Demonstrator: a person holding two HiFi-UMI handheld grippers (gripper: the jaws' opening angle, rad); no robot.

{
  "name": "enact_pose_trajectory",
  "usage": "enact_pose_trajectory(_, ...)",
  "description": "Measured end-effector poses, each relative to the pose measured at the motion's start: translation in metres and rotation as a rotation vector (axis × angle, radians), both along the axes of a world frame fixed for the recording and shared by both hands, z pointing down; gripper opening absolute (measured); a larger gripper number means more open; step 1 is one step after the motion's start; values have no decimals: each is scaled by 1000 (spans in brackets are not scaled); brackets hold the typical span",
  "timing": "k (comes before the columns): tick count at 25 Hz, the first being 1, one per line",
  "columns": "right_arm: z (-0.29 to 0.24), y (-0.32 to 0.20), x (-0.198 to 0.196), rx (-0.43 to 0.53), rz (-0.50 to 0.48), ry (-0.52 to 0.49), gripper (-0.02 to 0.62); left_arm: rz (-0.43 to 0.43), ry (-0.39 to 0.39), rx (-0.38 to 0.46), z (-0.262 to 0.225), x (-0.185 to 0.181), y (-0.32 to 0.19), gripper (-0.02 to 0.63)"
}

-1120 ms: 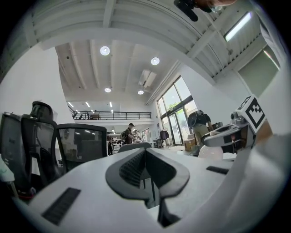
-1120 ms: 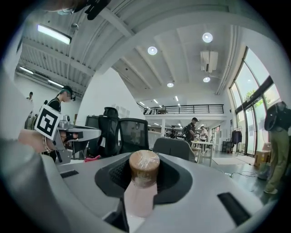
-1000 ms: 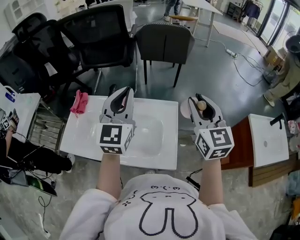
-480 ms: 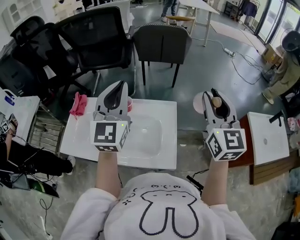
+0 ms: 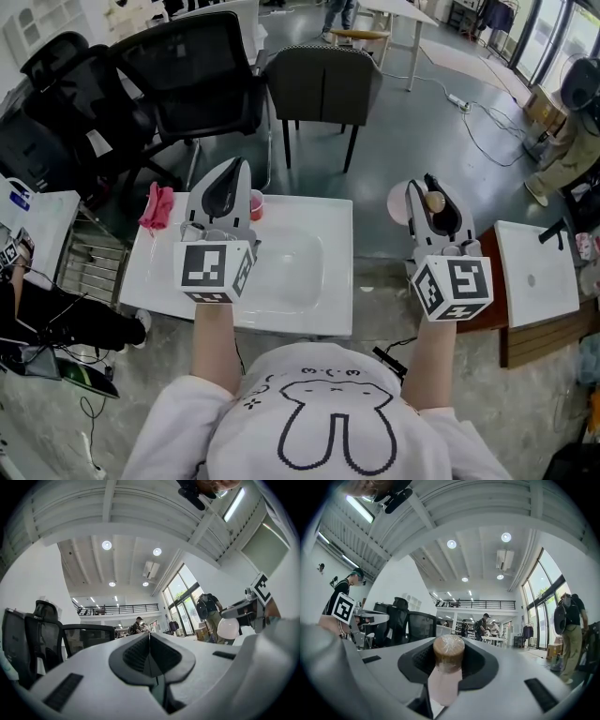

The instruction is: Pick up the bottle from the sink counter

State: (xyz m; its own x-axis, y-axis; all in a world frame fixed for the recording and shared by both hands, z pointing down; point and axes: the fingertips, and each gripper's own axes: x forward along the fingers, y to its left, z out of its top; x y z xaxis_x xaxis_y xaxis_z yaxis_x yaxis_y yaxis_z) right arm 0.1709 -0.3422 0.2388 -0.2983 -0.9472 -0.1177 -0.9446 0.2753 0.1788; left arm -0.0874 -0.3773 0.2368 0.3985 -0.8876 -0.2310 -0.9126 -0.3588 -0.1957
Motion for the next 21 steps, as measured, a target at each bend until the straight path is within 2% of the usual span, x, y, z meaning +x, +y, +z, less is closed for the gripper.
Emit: enact_pose_trajectory(21,-1,3,6,-3,-8,-9,127,4,-11,3,-6,10,4,11)
